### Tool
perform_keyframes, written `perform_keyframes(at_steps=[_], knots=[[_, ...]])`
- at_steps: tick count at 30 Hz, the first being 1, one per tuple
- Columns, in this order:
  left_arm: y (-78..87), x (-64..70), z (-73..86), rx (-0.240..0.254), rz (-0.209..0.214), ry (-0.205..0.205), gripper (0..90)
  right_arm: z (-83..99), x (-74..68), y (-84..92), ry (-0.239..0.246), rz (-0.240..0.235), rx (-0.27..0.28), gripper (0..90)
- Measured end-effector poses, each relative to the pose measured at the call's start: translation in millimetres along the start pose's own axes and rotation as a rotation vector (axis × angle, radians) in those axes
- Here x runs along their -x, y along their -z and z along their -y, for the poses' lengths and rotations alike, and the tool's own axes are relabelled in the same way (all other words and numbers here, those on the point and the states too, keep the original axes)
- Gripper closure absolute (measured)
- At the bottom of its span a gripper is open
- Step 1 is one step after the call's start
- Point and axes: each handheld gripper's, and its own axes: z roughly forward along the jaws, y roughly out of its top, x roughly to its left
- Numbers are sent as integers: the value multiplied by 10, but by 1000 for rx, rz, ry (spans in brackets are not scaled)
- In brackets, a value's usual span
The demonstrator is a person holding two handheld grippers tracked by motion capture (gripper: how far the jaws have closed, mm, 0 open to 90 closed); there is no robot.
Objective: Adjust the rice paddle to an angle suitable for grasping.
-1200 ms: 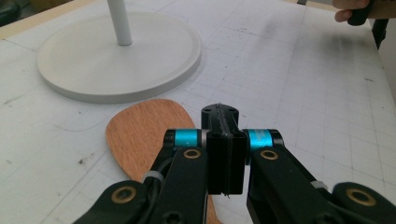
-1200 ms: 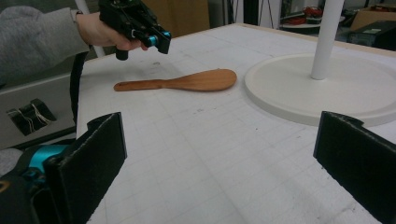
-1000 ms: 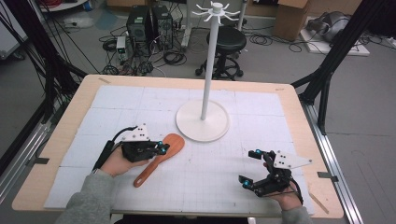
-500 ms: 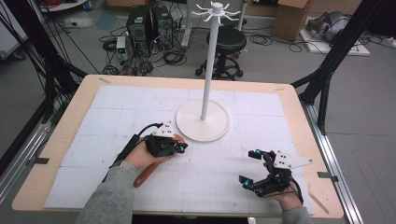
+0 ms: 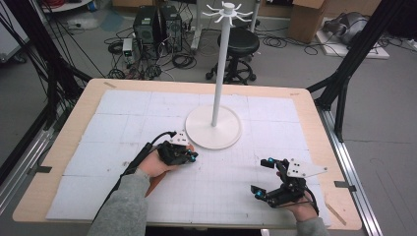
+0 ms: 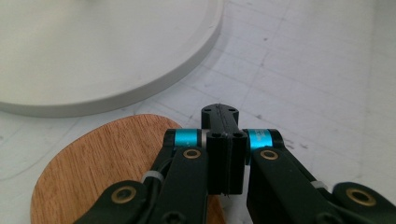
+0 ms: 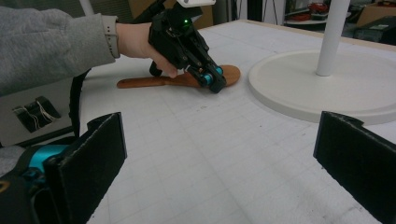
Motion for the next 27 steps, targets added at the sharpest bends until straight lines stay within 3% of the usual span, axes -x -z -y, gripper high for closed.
perform_keyframes(at_steps=[7, 9, 15, 21, 27], knots=[[108, -88, 30, -51, -60, 20, 897, 12, -5, -7, 0, -3, -15, 11], [185, -152, 69, -71, -87, 48, 897, 22, -10, -1, -1, -6, -20, 11], [322, -274, 205, -54, -110, 92, 897, 40, -23, -2, -2, -4, -30, 11], [421, -338, 264, -65, -131, 99, 897, 48, -31, -5, -3, -2, -36, 11], [569, -425, 425, -34, -146, 128, 897, 57, -27, 1, -5, -2, -38, 12]])
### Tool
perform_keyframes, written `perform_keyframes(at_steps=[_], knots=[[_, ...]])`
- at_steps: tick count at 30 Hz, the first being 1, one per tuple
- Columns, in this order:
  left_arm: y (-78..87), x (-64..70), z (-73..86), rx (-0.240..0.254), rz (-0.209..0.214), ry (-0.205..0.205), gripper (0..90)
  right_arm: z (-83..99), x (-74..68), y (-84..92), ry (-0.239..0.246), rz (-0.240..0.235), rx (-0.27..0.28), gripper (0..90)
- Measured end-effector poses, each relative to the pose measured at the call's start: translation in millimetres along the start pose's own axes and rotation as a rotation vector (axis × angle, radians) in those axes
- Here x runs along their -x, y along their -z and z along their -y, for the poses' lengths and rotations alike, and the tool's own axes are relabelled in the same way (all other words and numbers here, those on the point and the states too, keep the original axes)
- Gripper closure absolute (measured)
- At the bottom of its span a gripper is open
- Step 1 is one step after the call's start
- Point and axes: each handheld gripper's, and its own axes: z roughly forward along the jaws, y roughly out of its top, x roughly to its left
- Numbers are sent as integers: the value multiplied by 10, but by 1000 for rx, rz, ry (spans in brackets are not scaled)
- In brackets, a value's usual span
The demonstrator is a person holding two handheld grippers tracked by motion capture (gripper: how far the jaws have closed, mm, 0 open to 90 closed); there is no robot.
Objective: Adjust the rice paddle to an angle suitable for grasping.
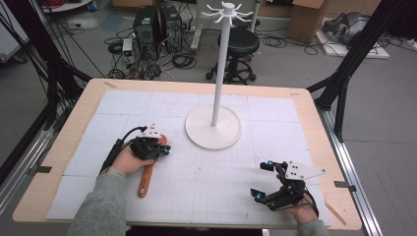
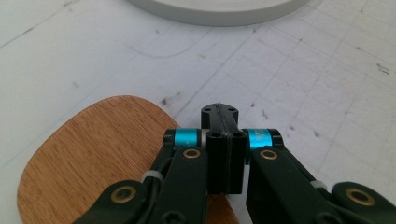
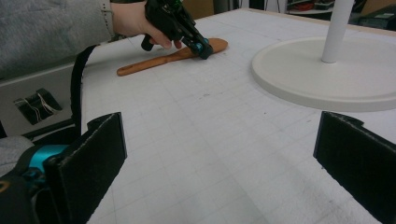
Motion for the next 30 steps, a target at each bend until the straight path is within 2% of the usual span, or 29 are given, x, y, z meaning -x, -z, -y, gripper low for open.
perform_keyframes(at_steps=[3, 9, 13, 18, 19, 22, 24, 26, 27, 29, 30], knots=[[87, -73, 81, 5, -20, 19, 897, 7, 1, -16, 1, -1, -9, 11], [198, -154, 162, -11, -57, 28, 897, 10, -4, -26, -3, -4, -18, 11], [317, -218, 280, 1, -76, 47, 897, 15, 0, -37, 2, -6, -25, 11], [358, -219, 285, -8, -99, 37, 897, 18, -1, -60, 1, -13, -33, 11], [365, -231, 278, 9, -108, 39, 897, 18, -1, -60, 1, -13, -33, 11], [424, -341, 257, 79, -123, 93, 898, 9, -15, -80, 2, -23, -35, 11], [443, -432, 256, 74, -138, 110, 898, 7, -17, -84, 5, -28, -35, 11], [450, -507, 249, 71, -128, 130, 898, 8, -17, -84, 5, -30, -34, 11], [448, -550, 243, 95, -111, 148, 897, 8, -17, -84, 5, -30, -35, 11], [445, -630, 202, 103, -109, 153, 897, 9, -20, -86, 4, -33, -38, 11], [445, -630, 202, 103, -109, 153, 897, 9, -20, -86, 4, -33, -38, 11]])
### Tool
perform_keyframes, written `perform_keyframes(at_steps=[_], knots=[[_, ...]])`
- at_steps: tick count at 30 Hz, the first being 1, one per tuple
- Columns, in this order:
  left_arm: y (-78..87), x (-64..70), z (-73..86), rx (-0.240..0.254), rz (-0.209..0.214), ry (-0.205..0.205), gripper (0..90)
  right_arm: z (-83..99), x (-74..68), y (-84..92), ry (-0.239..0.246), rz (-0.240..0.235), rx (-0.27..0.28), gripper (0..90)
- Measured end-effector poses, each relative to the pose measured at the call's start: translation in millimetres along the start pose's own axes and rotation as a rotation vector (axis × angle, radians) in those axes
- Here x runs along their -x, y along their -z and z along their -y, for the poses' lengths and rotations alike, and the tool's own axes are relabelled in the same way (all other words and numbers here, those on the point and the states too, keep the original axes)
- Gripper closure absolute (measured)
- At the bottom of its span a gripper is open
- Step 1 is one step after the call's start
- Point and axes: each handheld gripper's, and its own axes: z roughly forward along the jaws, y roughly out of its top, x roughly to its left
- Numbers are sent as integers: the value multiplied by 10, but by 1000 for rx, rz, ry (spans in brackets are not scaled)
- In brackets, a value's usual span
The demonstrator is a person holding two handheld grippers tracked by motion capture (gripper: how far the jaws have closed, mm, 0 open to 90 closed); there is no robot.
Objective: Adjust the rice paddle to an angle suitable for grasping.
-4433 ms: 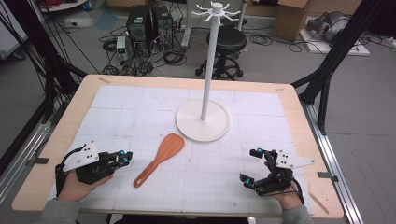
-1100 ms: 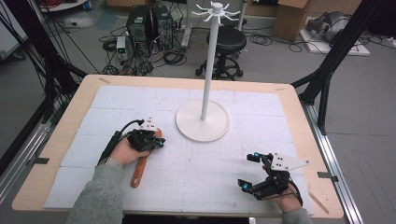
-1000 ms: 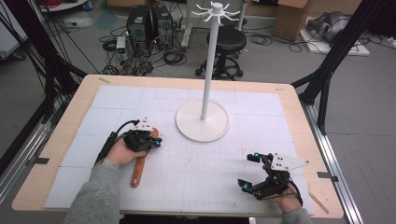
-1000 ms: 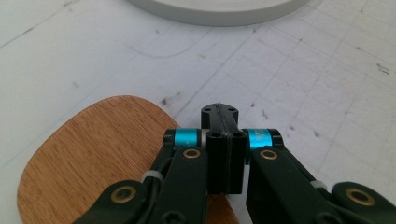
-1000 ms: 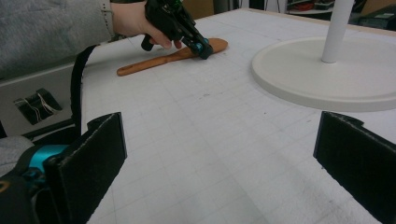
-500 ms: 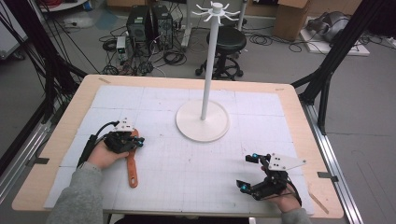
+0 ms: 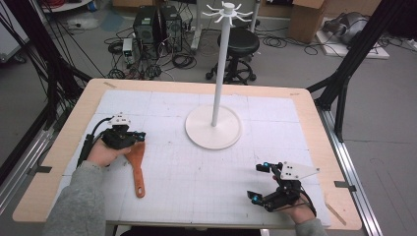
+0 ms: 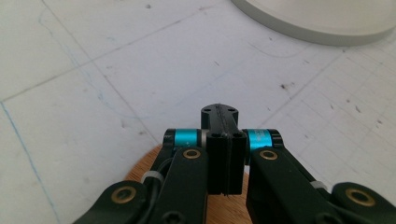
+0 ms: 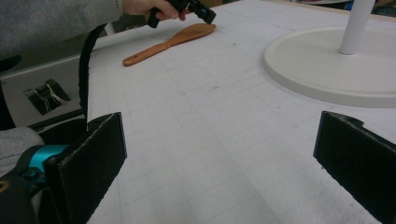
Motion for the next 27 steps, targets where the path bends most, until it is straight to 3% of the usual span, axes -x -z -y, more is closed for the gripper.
perform_keyframes(at_steps=[4, 8, 11, 16, 18, 22, 27], knots=[[-85, -76, -65, -31, -26, -3, 897, 1, -2, -1, 2, -3, 1, 11], [-134, -133, -53, -28, -32, 35, 897, 0, -6, 5, 2, -1, 2, 11], [-192, -166, -16, -67, -45, 44, 897, 6, -12, 14, -2, -4, 0, 11], [-192, -208, -11, -62, -81, 50, 897, 16, -4, 17, 2, -2, -3, 11], [-195, -254, 11, -70, -99, 95, 897, 23, -17, 29, -4, -6, -6, 11], [-194, -261, 17, -68, -95, 95, 897, 35, -18, 47, 0, 3, -6, 11], [-133, -202, 18, -117, -97, 58, 899, 45, -17, 78, -9, 16, -7, 11]])
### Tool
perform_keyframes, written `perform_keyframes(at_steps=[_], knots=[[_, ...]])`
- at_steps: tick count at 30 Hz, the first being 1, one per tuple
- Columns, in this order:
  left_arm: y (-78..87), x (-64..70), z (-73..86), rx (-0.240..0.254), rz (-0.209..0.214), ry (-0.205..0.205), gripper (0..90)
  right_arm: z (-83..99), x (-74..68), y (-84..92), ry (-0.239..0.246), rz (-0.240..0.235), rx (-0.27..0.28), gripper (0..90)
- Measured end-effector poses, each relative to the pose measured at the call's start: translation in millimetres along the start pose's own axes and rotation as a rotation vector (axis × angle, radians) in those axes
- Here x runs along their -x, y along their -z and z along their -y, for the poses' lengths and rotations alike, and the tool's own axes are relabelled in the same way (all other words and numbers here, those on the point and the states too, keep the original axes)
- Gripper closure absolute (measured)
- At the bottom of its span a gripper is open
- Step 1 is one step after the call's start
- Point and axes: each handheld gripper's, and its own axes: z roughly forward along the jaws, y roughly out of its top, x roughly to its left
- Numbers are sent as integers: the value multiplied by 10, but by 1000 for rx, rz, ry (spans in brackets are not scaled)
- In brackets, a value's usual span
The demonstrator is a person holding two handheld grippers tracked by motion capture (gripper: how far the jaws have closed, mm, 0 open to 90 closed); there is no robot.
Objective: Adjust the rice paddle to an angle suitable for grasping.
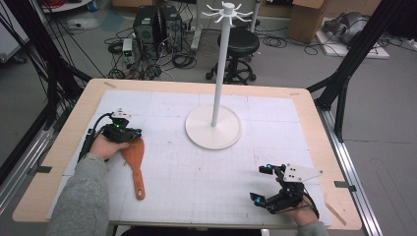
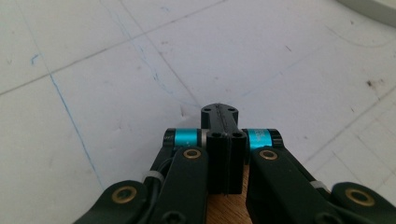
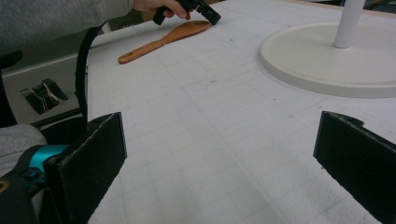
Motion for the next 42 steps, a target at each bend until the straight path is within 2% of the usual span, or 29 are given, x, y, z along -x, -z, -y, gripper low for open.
perform_keyframes(at_steps=[3, 6, 12, 21, 23, 26, 33, 38, 42], knots=[[39, 22, 20, -15, 10, -4, 899, -1, -3, -4, 11, -3, -4, 11], [100, 76, 68, -27, 10, -36, 899, -2, -4, -15, 13, -3, -4, 11], [288, 160, 251, -36, 26, -77, 899, -16, -2, -71, 21, -14, -19, 12], [513, 301, 468, -43, 25, -111, 899, -43, 5, -150, 29, -33, -44, 11], [553, 343, 526, -33, 23, -121, 899, -45, 3, -153, 27, -35, -47, 11], [623, 393, 648, 6, 35, -105, 899, -48, 10, -170, 28, -36, -53, 11], [671, 433, 765, 63, 32, -87, 899, -46, 9, -189, 30, -35, -64, 11], [718, 491, 775, 36, 40, -139, 899, -52, -2, -186, 30, -38, -63, 11], [760, 532, 795, 41, 22, -163, 899, -54, -7, -189, 37, -43, -63, 11]])
